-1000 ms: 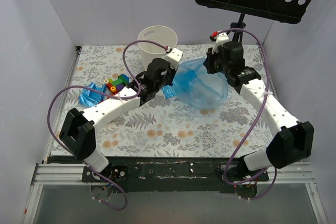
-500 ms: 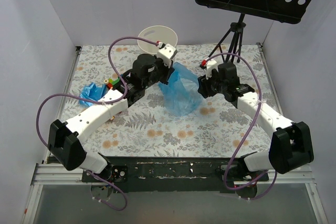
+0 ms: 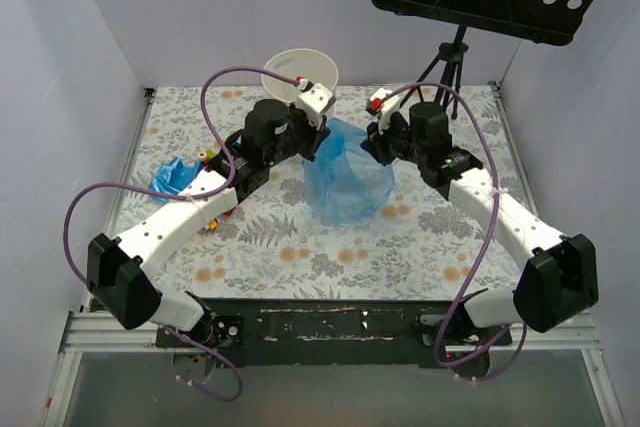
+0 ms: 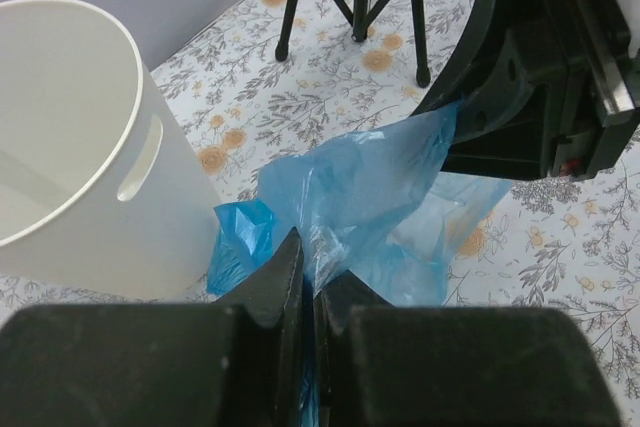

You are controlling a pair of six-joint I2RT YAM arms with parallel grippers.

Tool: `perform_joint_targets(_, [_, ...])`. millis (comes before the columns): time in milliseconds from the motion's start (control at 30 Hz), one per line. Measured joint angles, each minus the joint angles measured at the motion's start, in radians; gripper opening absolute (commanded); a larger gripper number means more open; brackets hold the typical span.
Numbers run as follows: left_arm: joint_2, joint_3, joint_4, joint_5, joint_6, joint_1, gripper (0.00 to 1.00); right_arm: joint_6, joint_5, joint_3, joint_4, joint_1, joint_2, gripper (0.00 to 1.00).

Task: Put the trash bags into the trash bin
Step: Unfold the trash bag at the center of the board.

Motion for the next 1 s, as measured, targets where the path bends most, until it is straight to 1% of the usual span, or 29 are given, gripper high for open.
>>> perform_joint_targets(33, [0.0,0.004,0.0,0.002,0.005,0.0,0.06,-0.002,-0.002,0.005,0.002,0.005,0.002,0.01])
perform_joint_targets(67, [0.0,0.008,0.002,0.003,0.01,0.0,0.35,-0.003,-0.005,0.013,0.002,0.006,0.005,0.01])
perform_joint_targets(100, [0.0,0.01,0.003,0.003,0.015,0.0,0.66,0.0,-0.01,0.023,0.0,0.005,0.012,0.01])
perform_joint_targets(167, [0.0,0.01,0.014,-0.002,0.024,0.001,0.92,0.011,-0.02,0.055,-0.007,0.004,0.033,0.01])
perform_joint_targets(200, [0.0,0.01,0.02,-0.014,0.015,0.001,0.98,0.024,-0.022,0.081,-0.02,0.004,0.048,0.01])
perform_joint_targets(300, [-0.01,-0.002,0.04,-0.067,-0.035,0.002,0.98,0.084,-0.016,0.176,-0.055,0.003,0.09,0.01])
perform_joint_targets(367, [-0.045,-0.045,0.052,-0.081,-0.075,0.004,0.98,0.124,-0.01,0.237,-0.079,0.003,0.111,0.01])
perform_joint_targets(533, [-0.221,-0.256,0.079,-0.107,-0.216,0.006,0.98,0.227,0.03,0.325,-0.103,0.003,0.13,0.01])
perform_joint_targets(667, [-0.264,-0.362,0.123,-0.122,-0.35,-0.005,0.98,0.282,0.071,0.391,-0.12,0.005,0.178,0.01])
perform_joint_targets(767, [-0.251,-0.464,0.193,-0.13,-0.455,-0.039,0.98,0.314,0.097,0.435,-0.132,0.008,0.225,0.01])
perform_joint_targets(867, [-0.196,-0.554,0.302,-0.142,-0.547,-0.097,0.98,0.339,0.116,0.456,-0.139,0.014,0.257,0.01])
perform_joint_targets(1000, [-0.065,-0.583,0.437,-0.151,-0.644,-0.158,0.98,0.349,0.143,0.465,-0.15,0.024,0.269,0.01])
